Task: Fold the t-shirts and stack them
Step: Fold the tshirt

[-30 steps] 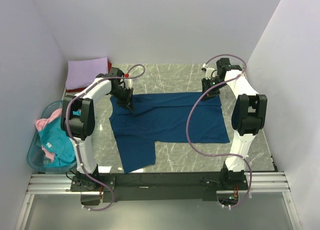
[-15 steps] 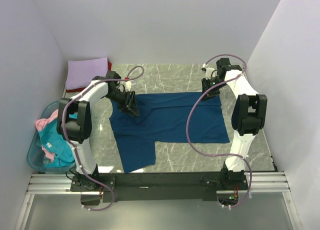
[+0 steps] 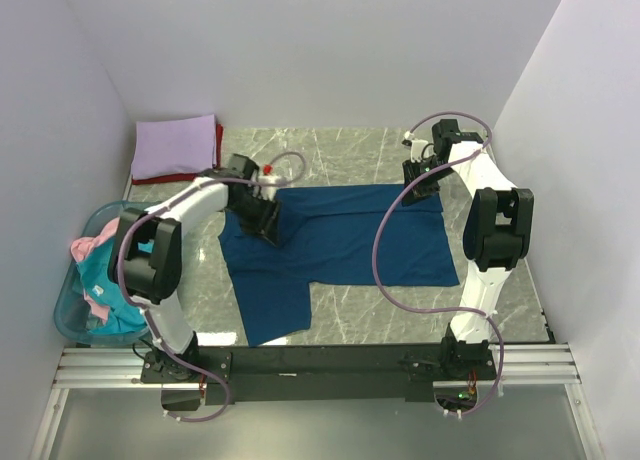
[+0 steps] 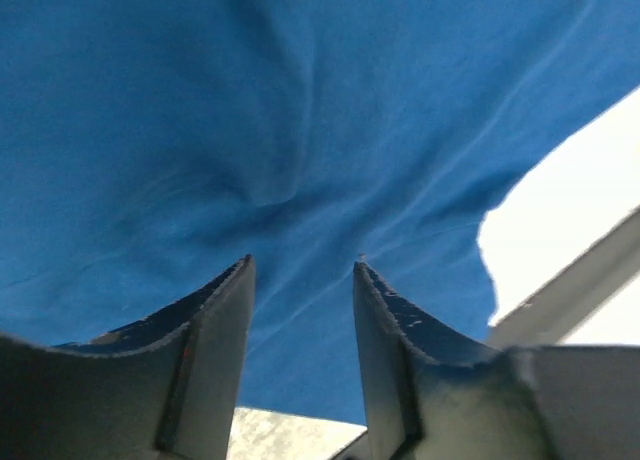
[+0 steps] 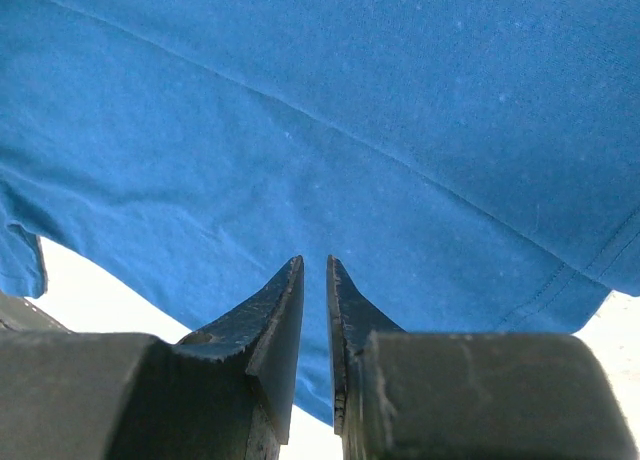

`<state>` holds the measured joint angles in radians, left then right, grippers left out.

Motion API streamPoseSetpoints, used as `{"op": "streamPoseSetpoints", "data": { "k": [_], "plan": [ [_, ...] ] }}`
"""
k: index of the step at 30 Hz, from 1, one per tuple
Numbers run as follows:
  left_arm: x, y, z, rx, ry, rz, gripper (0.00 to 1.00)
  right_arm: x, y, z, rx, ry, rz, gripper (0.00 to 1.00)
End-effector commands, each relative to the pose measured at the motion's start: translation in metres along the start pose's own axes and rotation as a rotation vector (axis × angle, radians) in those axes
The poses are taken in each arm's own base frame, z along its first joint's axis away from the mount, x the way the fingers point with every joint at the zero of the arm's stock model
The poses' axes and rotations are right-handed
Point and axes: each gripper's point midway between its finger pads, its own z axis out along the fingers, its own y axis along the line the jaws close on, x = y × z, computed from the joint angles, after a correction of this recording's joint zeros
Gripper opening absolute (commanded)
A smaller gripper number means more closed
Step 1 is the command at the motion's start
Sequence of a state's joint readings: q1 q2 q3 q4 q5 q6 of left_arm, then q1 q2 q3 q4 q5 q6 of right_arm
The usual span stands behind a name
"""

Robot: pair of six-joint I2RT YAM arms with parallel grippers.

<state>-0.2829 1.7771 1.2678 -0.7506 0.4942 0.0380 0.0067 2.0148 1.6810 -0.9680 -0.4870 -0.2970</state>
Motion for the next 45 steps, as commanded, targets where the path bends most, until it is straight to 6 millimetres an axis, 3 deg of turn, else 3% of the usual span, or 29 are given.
{"op": "streamPoseSetpoints", "data": {
  "k": [1, 9, 17, 21, 24, 25, 29, 35, 39, 42, 45],
  "plan": [
    [-0.019, -0.004, 0.003, -0.117, -0.076, 0.123, 0.51, 0.0, 0.002, -0.003, -0.004, -0.005, -0.011, 0.23],
    [-0.023, 0.003, 0.041, -0.205, -0.004, 0.164, 0.5, 0.0, -0.002, -0.004, 0.01, -0.001, -0.018, 0.23],
    [-0.029, 0.012, 0.046, -0.258, 0.034, 0.189, 0.38, 0.001, -0.002, -0.003, 0.01, 0.002, -0.023, 0.22],
    [-0.035, 0.008, 0.038, -0.254, 0.039, 0.208, 0.09, 0.0, -0.001, -0.004, 0.008, 0.0, -0.022, 0.22],
    [-0.041, 0.0, 0.022, -0.247, 0.041, 0.229, 0.01, -0.001, -0.001, -0.005, 0.009, -0.005, -0.028, 0.22],
    [-0.049, -0.004, 0.016, -0.244, 0.028, 0.24, 0.01, 0.0, -0.001, -0.005, 0.01, -0.003, -0.029, 0.22],
    [-0.046, -0.021, 0.001, -0.186, 0.077, 0.24, 0.01, 0.001, -0.001, -0.004, 0.008, 0.0, -0.028, 0.22],
    [-0.02, -0.039, 0.011, -0.042, 0.231, 0.162, 0.03, 0.002, 0.0, -0.003, 0.001, 0.001, -0.025, 0.22],
    [-0.012, -0.047, 0.012, 0.019, 0.259, 0.158, 0.38, 0.004, -0.001, -0.003, 0.0, 0.014, -0.029, 0.22],
    [-0.019, -0.048, 0.0, 0.024, 0.194, 0.173, 0.48, 0.004, -0.001, -0.002, -0.001, 0.019, -0.03, 0.23],
    [-0.034, -0.035, -0.019, 0.026, 0.102, 0.139, 0.48, 0.004, -0.004, 0.0, 0.01, 0.025, -0.028, 0.22]
  ]
}}
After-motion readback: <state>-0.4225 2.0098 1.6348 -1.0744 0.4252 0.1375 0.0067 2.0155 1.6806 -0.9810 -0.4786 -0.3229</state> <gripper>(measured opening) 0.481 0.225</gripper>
